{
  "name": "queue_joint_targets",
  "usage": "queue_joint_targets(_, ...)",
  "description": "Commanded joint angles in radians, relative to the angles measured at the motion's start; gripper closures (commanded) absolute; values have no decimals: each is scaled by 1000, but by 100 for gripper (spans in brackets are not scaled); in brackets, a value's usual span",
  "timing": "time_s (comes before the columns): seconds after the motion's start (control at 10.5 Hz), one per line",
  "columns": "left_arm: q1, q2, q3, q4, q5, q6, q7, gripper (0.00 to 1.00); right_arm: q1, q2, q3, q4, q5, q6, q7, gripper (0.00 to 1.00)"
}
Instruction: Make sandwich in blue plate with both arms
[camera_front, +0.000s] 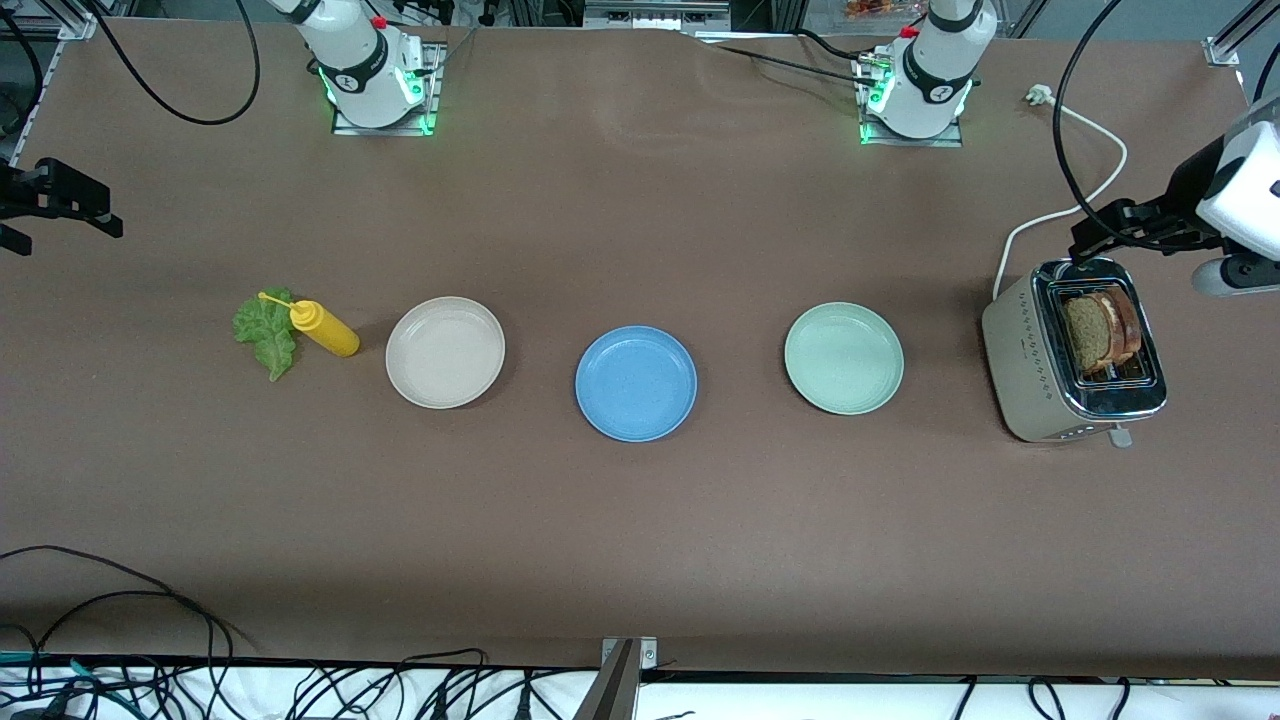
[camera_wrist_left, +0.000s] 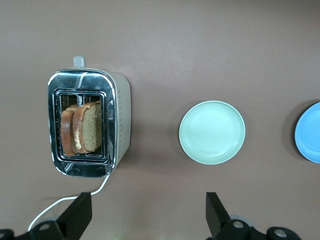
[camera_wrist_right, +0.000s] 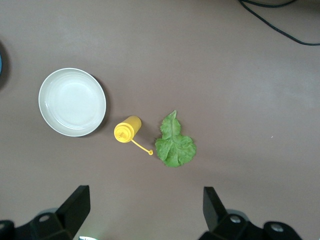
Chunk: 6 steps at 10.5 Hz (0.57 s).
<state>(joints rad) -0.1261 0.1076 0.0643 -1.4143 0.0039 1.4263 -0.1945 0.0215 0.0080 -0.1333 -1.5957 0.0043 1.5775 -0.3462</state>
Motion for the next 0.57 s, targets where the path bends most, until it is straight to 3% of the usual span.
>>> queue_joint_targets(0.0,-21,1,-1,3,36,21,-13,0,-5,1,-5,19,20,-22,-13,0)
queue_joint_targets(0.48,-23,1,-3,3,62,26,-13,0,-5,0,-8,20,22,-22,-7,0)
